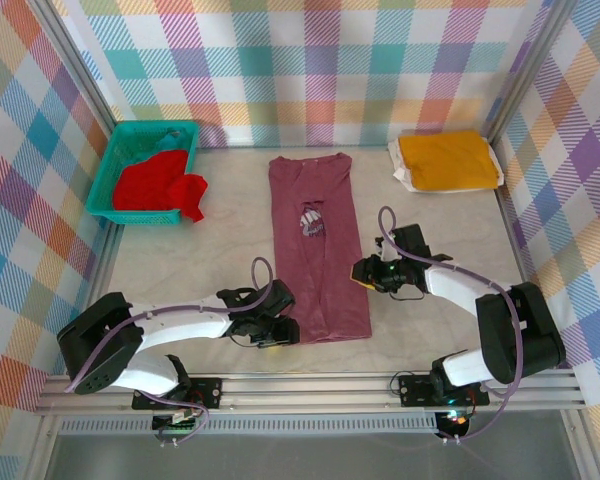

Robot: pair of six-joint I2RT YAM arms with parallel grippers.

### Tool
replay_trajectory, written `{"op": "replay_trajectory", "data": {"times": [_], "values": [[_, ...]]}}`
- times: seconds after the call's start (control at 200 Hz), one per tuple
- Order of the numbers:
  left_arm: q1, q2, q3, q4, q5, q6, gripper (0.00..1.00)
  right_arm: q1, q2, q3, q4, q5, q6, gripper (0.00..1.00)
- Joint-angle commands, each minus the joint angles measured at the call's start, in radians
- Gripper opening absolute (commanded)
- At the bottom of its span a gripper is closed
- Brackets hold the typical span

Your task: Fold and stack the t-shirts

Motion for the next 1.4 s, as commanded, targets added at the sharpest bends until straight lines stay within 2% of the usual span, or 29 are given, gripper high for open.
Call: {"op": "replay_trajectory", "data": {"times": [0.0, 0.13, 0.255, 0.375, 0.54, 0.7, 0.799, 0.989, 1.234, 1.394], "values": [[-0.014, 0.014, 0.021, -0.010, -0.051, -0.009, 0.43, 0.007, -0.007, -0.016, 0.036, -0.029, -0.003, 0.36], [-0.014, 0.032, 0.032, 0.015, -0.060, -0.006, 0.37, 0.007, -0.028, -0.030, 0.019, -0.035, -0.001, 0.36], [-0.014, 0.048, 0.062, -0.011, -0.079, 0.019, 0.25, 0.012, -0.074, -0.053, -0.021, -0.035, -0.001, 0.36], [-0.014, 0.044, 0.069, -0.042, -0.105, 0.028, 0.11, 0.029, -0.128, -0.072, -0.108, -0.044, -0.005, 0.36], [-0.013, 0.025, 0.058, -0.064, -0.141, 0.028, 0.00, 0.039, -0.260, -0.107, -0.259, -0.061, 0.010, 0.37], [-0.010, -0.010, 0.031, -0.084, -0.177, 0.015, 0.00, 0.043, -0.375, -0.161, -0.386, -0.076, 0.037, 0.39], [-0.008, -0.045, -0.005, -0.075, -0.195, -0.004, 0.00, 0.043, -0.395, -0.180, -0.424, -0.048, 0.049, 0.41], [-0.004, -0.099, -0.022, -0.074, -0.222, 0.031, 0.00, 0.058, -0.323, -0.198, -0.371, -0.077, 0.079, 0.43], [-0.004, -0.121, -0.072, -0.026, -0.223, 0.005, 0.00, 0.103, -0.238, -0.212, -0.279, -0.105, 0.118, 0.44], [-0.004, -0.119, -0.072, -0.020, -0.222, 0.007, 0.00, 0.127, -0.203, -0.207, -0.245, -0.084, 0.137, 0.44]]}}
